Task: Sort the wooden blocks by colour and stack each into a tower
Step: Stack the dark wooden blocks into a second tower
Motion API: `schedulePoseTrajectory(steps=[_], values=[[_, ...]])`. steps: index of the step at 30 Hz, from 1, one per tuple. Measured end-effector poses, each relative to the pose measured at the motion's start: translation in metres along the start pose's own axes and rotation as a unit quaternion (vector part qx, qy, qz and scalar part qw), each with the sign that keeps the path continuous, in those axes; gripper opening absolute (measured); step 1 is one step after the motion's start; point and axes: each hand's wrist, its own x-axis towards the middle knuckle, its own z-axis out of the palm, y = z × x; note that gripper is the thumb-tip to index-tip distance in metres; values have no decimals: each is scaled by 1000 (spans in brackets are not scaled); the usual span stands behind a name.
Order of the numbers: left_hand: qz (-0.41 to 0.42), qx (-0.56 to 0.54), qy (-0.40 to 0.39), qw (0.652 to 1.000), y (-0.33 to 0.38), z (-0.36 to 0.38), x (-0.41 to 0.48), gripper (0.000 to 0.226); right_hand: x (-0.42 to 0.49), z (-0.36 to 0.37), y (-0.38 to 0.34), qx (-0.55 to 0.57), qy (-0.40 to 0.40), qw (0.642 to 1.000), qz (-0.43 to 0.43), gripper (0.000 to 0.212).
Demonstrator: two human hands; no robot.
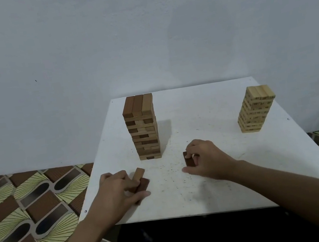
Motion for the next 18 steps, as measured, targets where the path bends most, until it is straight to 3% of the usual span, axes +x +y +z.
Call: schedulePoseTrajectory(steps=[5,8,13,18], values=[[43,-36,-23,998,22,11,1,56,-4,-1,-9,40,-51,998,1,59],[58,-22,8,998,40,28,2,46,-7,-3,-16,54,-88,995,0,72],[91,-23,43,995,72,45,16,14,-10,-6,-21,37,-95,995,-22,66],[60,-95,-61,992,82,37,30,39,-12,-19,-9,48,-94,994,-16,61]])
